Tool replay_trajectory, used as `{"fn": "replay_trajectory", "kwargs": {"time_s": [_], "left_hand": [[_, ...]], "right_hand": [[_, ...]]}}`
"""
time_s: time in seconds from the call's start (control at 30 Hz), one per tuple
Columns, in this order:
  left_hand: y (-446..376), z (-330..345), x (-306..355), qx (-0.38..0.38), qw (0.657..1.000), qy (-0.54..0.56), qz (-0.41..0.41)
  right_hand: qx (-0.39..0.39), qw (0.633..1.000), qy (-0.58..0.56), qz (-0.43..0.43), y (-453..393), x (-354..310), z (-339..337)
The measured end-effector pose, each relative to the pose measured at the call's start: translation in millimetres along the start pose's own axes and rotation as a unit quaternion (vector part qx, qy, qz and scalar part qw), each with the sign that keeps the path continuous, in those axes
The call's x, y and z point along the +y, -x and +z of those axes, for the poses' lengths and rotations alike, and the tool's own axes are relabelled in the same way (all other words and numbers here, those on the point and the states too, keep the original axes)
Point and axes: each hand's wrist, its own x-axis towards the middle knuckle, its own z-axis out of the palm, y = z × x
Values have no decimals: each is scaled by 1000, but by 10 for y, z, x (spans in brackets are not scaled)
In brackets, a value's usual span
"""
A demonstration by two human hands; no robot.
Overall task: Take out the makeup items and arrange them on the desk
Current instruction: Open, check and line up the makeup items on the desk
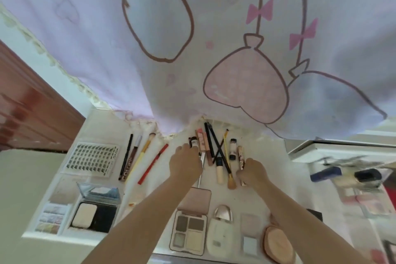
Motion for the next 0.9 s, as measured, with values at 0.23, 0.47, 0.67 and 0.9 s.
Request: {"fn": "replay_trajectory", "kwargs": {"time_s": [0.23, 0.47, 0.67, 0.9], "left_hand": [[133, -156, 513, 23, 998, 22, 58], [340, -511, 1254, 58, 971, 87, 217], [482, -631, 1524, 81, 959, 66, 262], [712, -1106, 1543, 9, 929, 193, 315]], "right_hand": [[107, 987, -45, -114, 239, 335, -627], [202, 927, -144, -281, 851, 548, -1534], [185, 893, -278, -301, 1015, 522, -1803], [251, 791, -211, -517, 1406, 587, -2029]]}}
